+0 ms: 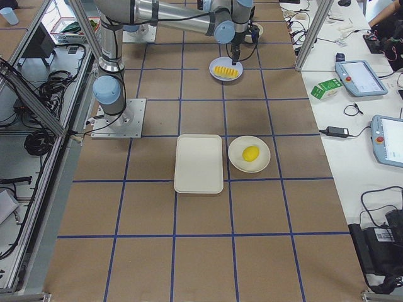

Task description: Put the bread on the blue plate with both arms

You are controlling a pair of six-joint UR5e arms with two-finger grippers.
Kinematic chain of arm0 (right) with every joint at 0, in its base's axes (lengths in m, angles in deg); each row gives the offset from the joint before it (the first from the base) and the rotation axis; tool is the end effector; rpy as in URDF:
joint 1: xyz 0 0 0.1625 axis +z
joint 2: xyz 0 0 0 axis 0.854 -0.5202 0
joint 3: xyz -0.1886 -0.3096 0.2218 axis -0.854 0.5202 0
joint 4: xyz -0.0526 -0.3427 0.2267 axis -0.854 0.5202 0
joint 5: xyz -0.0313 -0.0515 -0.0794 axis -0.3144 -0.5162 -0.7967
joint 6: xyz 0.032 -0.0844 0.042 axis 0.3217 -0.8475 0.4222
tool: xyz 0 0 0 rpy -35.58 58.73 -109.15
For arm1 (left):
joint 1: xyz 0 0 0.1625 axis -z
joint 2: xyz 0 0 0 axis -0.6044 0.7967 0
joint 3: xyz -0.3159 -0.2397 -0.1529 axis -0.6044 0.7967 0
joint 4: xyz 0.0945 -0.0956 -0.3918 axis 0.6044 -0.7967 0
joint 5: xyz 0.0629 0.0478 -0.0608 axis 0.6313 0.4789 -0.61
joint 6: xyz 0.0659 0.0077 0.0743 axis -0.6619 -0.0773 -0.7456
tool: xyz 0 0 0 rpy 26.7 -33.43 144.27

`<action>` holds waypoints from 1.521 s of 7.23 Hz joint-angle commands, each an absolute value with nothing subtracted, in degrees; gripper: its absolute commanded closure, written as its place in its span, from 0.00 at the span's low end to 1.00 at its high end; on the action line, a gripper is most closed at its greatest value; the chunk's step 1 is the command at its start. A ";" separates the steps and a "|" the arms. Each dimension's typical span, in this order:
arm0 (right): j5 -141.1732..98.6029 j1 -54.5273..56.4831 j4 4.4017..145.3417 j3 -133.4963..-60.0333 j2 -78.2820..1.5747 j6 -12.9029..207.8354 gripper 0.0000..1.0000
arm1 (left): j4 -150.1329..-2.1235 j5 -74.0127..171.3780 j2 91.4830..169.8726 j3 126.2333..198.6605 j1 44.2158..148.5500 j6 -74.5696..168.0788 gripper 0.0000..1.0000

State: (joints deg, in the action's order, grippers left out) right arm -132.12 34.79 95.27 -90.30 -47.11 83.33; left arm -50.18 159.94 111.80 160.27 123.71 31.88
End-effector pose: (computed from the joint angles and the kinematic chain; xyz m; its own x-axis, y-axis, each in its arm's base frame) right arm 0.1713 -0.5619 0.4246 -0.9991 -0.0183 -0.0375 -0.0189 0.9997 0.0143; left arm -0.1034 -0.5046 0.4915 -0.9983 -0.0580 0.0048 -0.0580 0.9983 -0.0029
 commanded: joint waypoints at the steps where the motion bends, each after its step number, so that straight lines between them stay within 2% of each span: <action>1: -135.08 32.75 89.20 -87.99 -54.04 80.97 0.00 | -50.64 159.34 107.93 164.01 123.59 30.97 0.00; 2: -134.49 33.71 86.13 -87.88 -55.80 81.84 0.00 | -50.64 159.77 107.66 163.94 123.24 30.97 0.00; 4: -133.87 34.95 85.85 -89.01 -54.43 81.05 0.00 | -50.81 160.13 107.31 163.94 123.06 30.97 0.00; 11: -133.69 35.04 89.44 -89.81 -53.62 80.61 0.00 | -50.73 160.22 107.48 164.03 122.79 30.97 0.00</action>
State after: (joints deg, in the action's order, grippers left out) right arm -133.62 35.03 89.42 -89.80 -53.69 80.61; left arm -50.76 160.22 107.40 164.03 122.79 30.97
